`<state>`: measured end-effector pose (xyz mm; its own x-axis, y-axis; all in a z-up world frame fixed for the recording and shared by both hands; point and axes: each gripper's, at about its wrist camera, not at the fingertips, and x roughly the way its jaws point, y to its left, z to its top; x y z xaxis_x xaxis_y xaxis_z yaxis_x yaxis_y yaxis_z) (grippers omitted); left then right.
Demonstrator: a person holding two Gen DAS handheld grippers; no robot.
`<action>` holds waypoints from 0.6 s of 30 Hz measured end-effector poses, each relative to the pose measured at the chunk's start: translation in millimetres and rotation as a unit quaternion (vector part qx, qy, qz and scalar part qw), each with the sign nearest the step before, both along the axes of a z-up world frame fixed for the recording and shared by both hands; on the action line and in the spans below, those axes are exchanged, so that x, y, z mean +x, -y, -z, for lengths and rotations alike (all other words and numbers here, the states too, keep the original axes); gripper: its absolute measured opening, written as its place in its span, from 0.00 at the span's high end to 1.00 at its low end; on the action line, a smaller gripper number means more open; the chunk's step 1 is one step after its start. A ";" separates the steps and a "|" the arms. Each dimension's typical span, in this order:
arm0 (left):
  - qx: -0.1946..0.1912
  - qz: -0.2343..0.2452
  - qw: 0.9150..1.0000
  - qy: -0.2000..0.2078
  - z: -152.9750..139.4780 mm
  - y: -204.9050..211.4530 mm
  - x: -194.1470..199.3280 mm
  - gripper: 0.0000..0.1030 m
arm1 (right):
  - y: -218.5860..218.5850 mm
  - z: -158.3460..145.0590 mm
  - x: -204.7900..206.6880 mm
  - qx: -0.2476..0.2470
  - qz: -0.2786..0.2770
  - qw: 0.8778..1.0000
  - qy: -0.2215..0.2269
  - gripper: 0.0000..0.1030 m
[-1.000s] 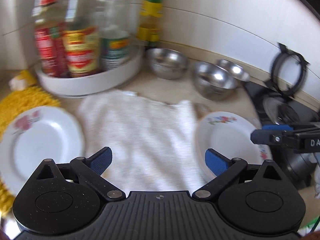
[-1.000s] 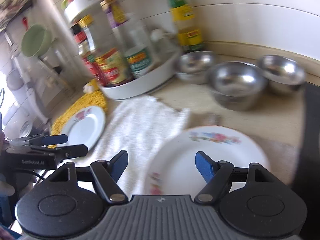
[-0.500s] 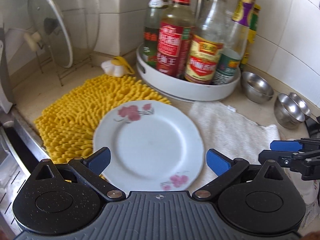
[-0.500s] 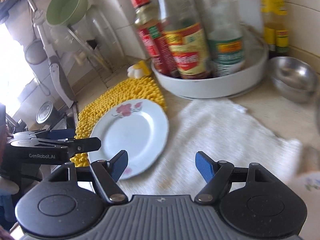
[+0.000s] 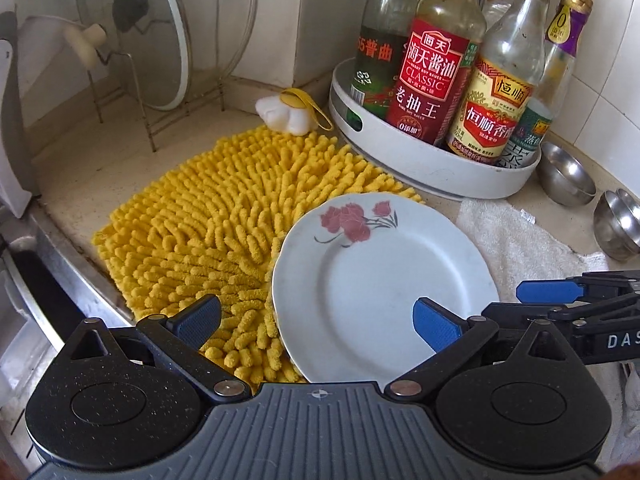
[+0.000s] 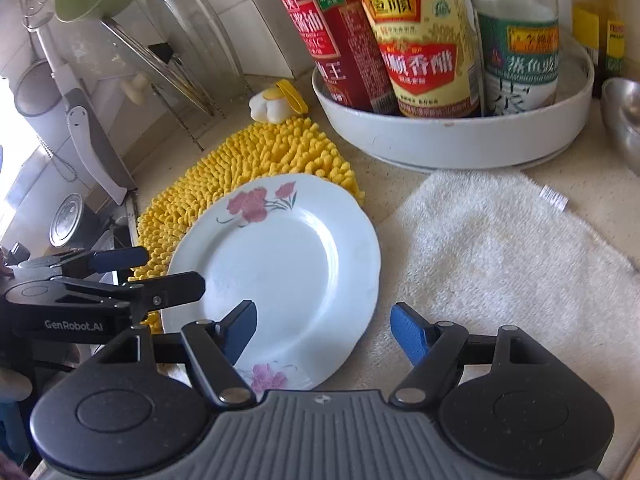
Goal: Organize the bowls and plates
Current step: 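Move the left gripper to the pink-flower plate on the yellow mat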
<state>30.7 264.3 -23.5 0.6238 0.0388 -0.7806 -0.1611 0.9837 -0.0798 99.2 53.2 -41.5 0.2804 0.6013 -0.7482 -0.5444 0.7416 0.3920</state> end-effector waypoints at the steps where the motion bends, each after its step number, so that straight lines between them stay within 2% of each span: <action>1: 0.001 0.005 1.000 -0.001 1.7 -1.2 2.5 0.00 | -1.8 0.8 -0.2 0.002 0.002 1.000 -0.004 0.27; 18: 0.011 0.083 0.996 -0.018 18.8 4.1 24.1 0.06 | -0.6 5.9 2.1 0.026 0.040 0.998 -0.048 0.33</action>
<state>54.7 260.2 -42.3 0.5941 -0.0455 -0.8031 0.0011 0.9984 -0.0558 101.3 53.8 -47.4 0.2571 0.6184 -0.7426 -0.4428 0.7584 0.4782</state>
